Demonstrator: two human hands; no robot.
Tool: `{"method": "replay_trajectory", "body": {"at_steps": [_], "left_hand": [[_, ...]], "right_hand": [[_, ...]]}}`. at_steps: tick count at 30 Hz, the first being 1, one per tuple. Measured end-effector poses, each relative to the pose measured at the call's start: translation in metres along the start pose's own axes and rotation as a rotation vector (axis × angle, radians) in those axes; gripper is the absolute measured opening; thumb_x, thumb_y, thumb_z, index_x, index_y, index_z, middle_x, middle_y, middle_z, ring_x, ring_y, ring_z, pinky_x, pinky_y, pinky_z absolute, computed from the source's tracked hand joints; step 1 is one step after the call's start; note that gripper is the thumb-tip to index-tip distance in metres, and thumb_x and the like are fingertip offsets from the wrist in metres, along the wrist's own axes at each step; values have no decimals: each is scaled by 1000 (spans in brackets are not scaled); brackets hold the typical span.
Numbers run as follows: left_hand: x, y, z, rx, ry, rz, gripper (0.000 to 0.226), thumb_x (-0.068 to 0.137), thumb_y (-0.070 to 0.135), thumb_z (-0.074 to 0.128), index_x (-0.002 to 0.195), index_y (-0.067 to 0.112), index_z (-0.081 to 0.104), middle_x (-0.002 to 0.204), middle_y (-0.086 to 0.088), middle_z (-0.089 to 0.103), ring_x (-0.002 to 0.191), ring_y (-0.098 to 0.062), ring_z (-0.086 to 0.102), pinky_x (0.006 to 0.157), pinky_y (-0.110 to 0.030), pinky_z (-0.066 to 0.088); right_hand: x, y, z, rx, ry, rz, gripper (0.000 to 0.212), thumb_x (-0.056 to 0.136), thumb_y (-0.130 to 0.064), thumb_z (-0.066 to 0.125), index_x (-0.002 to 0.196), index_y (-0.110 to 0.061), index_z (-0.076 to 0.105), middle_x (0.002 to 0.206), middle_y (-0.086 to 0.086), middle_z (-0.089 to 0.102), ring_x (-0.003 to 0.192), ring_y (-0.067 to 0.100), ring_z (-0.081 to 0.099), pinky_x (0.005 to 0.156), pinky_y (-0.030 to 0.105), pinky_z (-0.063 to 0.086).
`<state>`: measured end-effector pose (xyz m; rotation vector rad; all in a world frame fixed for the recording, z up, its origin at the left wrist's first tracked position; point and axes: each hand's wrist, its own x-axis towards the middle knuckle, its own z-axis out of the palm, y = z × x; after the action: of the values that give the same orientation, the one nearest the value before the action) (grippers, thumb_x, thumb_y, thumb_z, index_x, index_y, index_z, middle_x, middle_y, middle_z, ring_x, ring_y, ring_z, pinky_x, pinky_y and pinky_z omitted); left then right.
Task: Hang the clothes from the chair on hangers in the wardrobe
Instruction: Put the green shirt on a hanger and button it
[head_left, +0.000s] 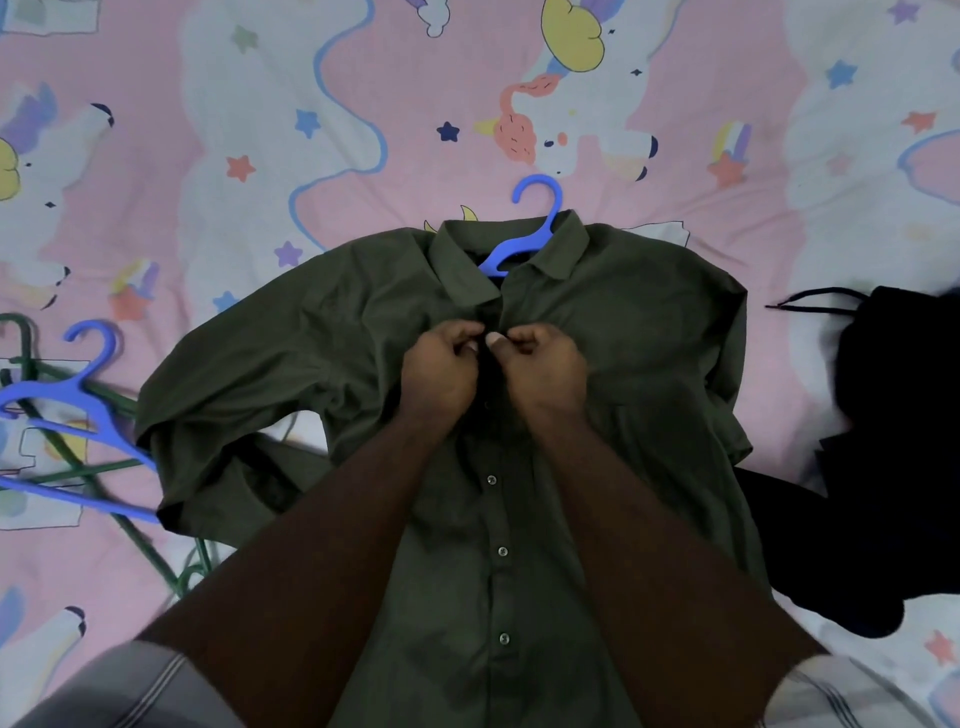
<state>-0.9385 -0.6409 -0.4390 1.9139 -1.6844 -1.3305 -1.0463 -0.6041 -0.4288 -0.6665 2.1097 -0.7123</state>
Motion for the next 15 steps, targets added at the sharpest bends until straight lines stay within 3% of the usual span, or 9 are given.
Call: {"method": "replay_trajectory", "body": {"at_steps": [2, 5, 9, 15], "left_hand": [[7, 2, 6, 45, -51, 48, 37, 93, 2, 54, 126, 14, 68, 124, -1, 70, 115, -14, 63, 99, -19, 43], [15, -3, 13, 109, -93, 80, 38, 91, -2, 53, 122, 12, 71, 119, -5, 72, 111, -18, 65, 96, -22, 45], [13, 1, 12, 28, -77, 40, 27, 89, 2, 60, 107, 14, 76, 106, 0, 75, 98, -12, 68, 91, -23, 49], [9, 0, 8, -189, -24, -73, 10, 82, 22, 68, 84, 29, 75, 88, 6, 75, 81, -13, 69, 85, -41, 58]], "right_hand": [[7, -2, 7, -65, -45, 17, 34, 82, -41, 76, 103, -15, 72, 99, 1, 74, 94, 17, 67, 80, 26, 48], [15, 4, 10, -134, -38, 43, 25, 84, -33, 73, 101, -14, 74, 101, 5, 74, 99, 22, 67, 78, 25, 46], [12, 6, 7, -106, 4, 29, 15, 85, -23, 66, 77, -10, 67, 72, 3, 62, 75, 20, 58, 64, 24, 35], [5, 14, 13, 281, -18, 148, 9, 69, -26, 68, 66, -20, 63, 63, -1, 68, 63, 20, 64, 65, 42, 55]]}}
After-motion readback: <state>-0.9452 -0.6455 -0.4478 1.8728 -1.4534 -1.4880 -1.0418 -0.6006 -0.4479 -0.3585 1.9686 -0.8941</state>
